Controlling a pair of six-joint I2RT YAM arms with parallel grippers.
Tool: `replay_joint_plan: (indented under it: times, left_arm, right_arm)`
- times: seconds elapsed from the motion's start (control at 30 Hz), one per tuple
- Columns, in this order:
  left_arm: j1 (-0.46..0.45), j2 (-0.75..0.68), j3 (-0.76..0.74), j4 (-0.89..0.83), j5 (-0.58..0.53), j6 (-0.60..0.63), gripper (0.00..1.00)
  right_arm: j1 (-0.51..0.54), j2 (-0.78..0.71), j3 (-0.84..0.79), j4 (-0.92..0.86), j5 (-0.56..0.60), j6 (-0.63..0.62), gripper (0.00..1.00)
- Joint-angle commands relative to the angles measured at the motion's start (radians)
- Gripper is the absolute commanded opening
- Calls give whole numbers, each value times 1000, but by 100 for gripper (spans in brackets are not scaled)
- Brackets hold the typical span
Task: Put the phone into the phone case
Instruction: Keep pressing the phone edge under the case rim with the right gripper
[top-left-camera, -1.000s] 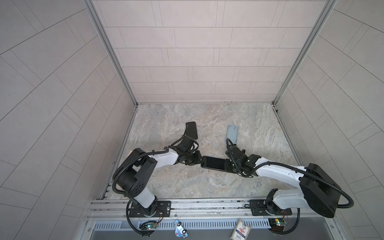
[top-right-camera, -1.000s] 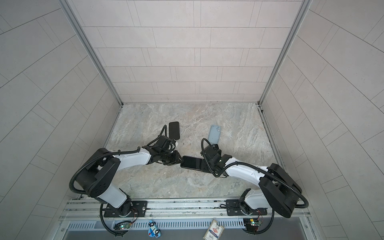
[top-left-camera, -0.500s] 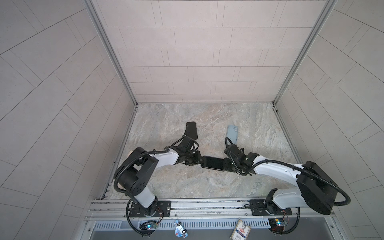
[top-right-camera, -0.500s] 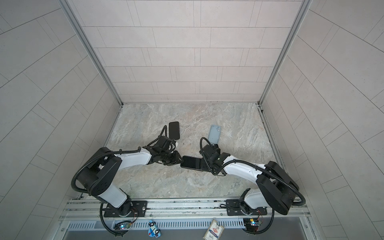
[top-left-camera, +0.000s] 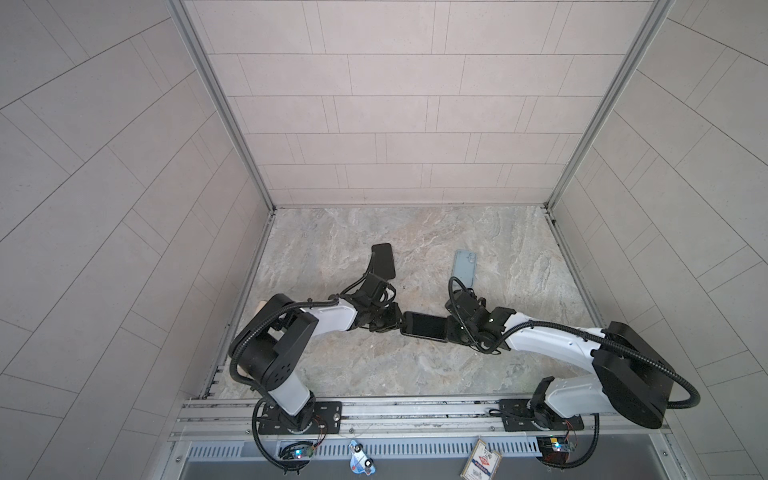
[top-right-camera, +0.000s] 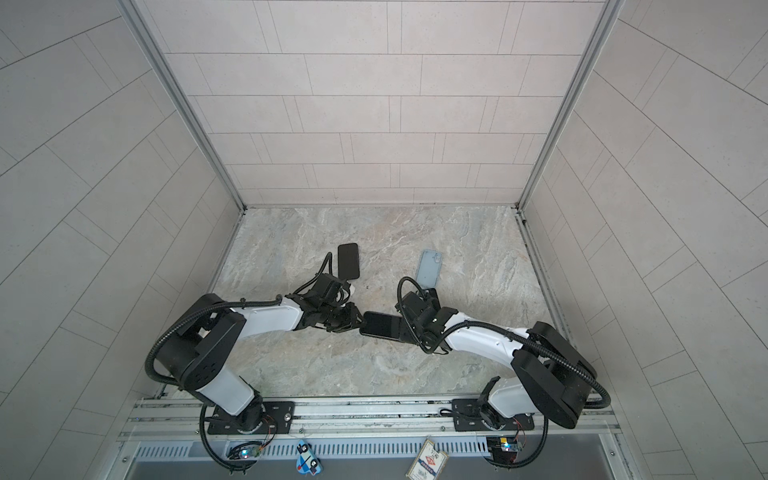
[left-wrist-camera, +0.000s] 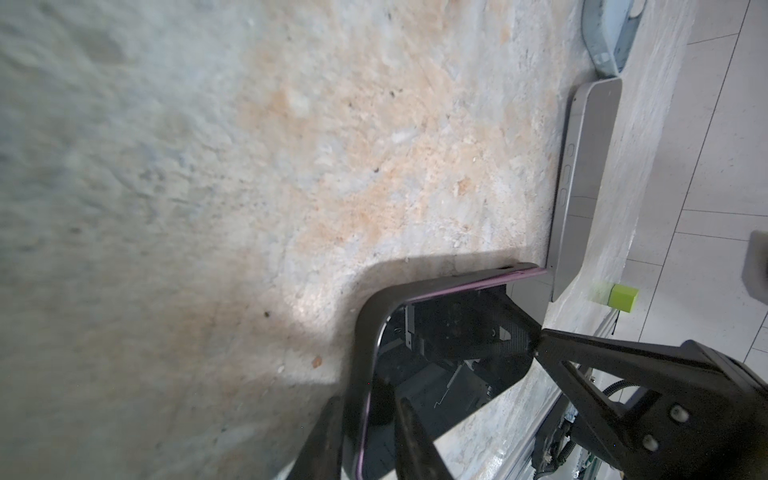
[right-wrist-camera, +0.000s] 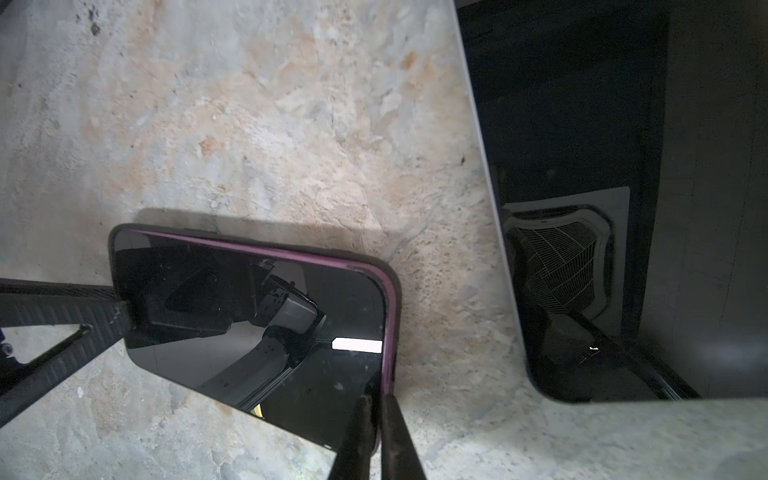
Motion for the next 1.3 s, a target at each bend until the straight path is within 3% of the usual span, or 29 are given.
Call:
replay_joint_plan:
  times: [0.0,1.27]
  left_arm:
    - [-10,15,-28,12,28,-3,29]
    - [-10,-1,-26,-5,31,-1,28]
  right_arm:
    - [30,57,-10,44,-70,30,10]
    - [77,-29,9,-11,-26,85,8]
